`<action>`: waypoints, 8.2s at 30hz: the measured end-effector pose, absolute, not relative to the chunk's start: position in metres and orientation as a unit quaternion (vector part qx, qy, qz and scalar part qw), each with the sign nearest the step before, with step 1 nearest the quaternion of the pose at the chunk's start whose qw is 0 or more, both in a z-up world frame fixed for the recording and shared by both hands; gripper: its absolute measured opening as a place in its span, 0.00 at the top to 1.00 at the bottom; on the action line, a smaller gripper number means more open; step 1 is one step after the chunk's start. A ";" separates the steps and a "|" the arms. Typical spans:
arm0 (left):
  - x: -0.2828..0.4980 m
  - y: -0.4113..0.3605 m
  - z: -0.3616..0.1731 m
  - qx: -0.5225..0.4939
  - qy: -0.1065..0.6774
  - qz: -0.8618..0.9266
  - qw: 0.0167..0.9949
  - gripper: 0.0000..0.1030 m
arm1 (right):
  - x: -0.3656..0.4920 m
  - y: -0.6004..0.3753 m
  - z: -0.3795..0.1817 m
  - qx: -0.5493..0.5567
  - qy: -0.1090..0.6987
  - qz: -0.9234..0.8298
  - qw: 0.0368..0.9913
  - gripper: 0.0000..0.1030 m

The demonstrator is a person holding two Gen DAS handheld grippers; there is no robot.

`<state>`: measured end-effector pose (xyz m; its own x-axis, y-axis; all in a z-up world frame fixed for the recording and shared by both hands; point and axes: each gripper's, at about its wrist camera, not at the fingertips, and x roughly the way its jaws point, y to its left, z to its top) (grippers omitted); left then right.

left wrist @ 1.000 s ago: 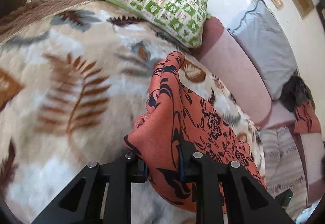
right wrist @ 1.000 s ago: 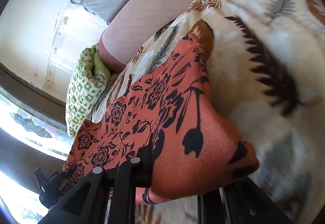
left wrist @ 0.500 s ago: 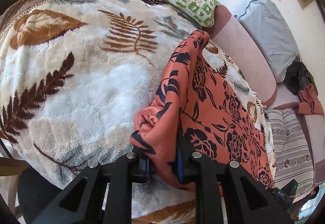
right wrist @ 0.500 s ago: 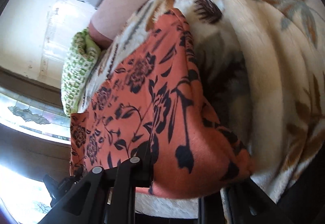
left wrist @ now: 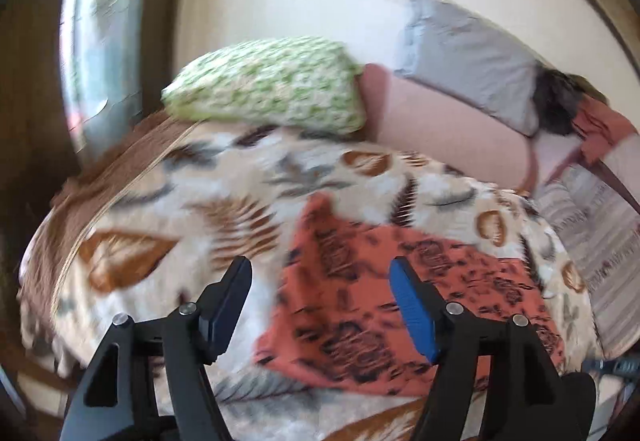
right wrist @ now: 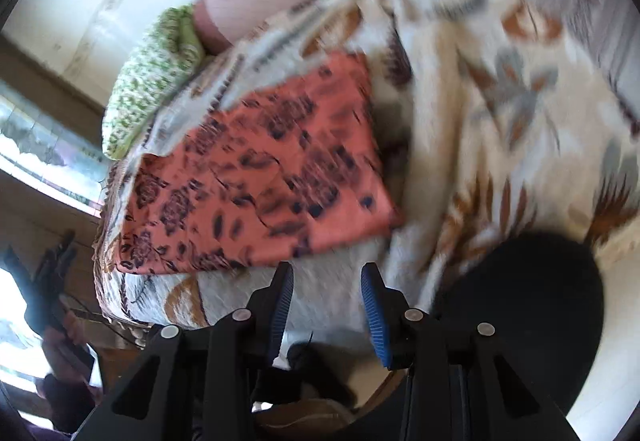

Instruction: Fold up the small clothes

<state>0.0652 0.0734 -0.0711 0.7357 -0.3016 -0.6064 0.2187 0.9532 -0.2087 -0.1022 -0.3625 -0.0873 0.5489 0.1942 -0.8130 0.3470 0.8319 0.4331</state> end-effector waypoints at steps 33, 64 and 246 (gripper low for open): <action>0.036 0.135 -0.196 -0.210 0.523 -0.059 0.824 0.23 | 0.107 -0.198 -0.152 0.176 0.491 0.032 0.853 0.65; 0.108 0.093 -0.222 -0.205 0.465 -0.089 0.857 0.44 | 0.150 -0.153 -0.124 0.218 0.503 0.131 0.826 0.65; 0.087 -0.157 -0.171 0.106 0.498 -0.254 0.822 0.18 | -0.020 -0.397 -0.114 0.360 0.463 0.001 0.810 0.81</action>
<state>0.0867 -0.1567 -0.1711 0.3754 -0.3128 -0.8725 0.5236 0.8483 -0.0788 -0.0202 -0.3969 -0.1135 0.5722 0.3355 -0.7484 0.3312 0.7403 0.5850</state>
